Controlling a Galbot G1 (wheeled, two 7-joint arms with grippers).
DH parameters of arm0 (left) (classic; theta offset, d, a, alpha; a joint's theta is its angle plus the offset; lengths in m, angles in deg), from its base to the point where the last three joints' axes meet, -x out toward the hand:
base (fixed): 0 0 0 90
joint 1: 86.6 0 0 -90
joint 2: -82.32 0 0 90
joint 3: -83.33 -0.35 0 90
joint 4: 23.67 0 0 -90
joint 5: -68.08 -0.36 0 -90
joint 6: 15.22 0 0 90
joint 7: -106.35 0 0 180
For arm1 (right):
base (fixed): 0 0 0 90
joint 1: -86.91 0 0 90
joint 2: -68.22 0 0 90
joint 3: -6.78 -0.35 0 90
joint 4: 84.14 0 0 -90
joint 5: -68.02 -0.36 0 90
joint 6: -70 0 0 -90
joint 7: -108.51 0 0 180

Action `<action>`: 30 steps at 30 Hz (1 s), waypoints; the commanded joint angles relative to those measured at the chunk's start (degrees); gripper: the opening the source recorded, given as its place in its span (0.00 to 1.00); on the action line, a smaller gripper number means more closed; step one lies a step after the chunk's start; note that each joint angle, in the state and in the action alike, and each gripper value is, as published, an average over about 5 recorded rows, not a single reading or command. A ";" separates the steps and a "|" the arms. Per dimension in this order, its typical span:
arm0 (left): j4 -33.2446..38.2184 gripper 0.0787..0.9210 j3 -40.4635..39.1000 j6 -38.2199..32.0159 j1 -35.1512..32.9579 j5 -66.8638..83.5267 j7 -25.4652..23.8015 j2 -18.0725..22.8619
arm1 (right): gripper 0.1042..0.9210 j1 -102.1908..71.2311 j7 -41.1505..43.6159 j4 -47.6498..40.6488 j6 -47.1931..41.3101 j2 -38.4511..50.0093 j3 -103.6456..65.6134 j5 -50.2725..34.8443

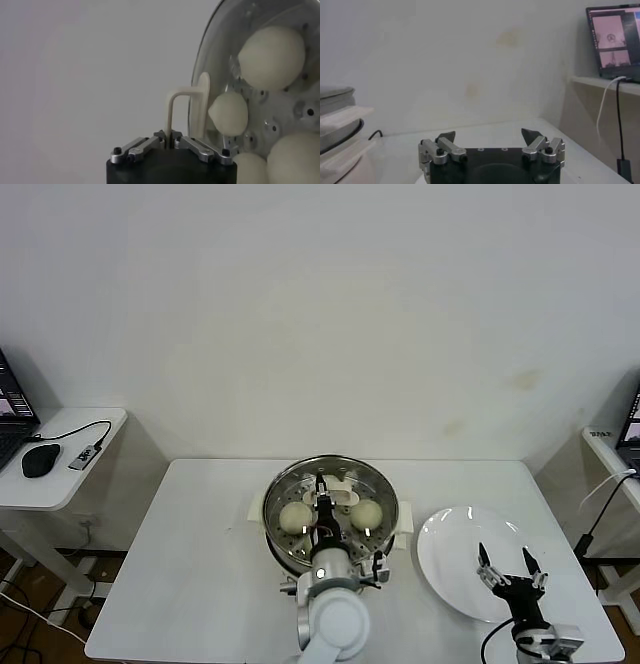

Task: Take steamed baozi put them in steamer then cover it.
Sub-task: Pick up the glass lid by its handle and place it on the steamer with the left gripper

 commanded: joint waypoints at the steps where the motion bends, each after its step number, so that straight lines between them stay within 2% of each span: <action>1: -0.36 0.07 -0.22 2.34 -0.25 0.19 0.64 0.25 | 0.88 -0.01 0.04 0.11 0.02 0.10 0.02 0.00; 7: -0.02 0.07 -0.92 2.14 -0.16 1.84 2.47 0.18 | 0.88 -0.01 0.05 0.01 0.05 -0.06 0.09 0.08; 10: 0.34 0.13 -1.27 1.84 -0.15 2.11 2.72 0.15 | 0.88 -0.04 0.06 0.02 0.06 -0.12 0.12 0.15; 30: 9.99 0.81 -4.24 1.72 -7.18 1.96 -0.84 -0.37 | 0.88 -0.14 0.05 -0.05 -0.08 0.41 -0.01 -0.03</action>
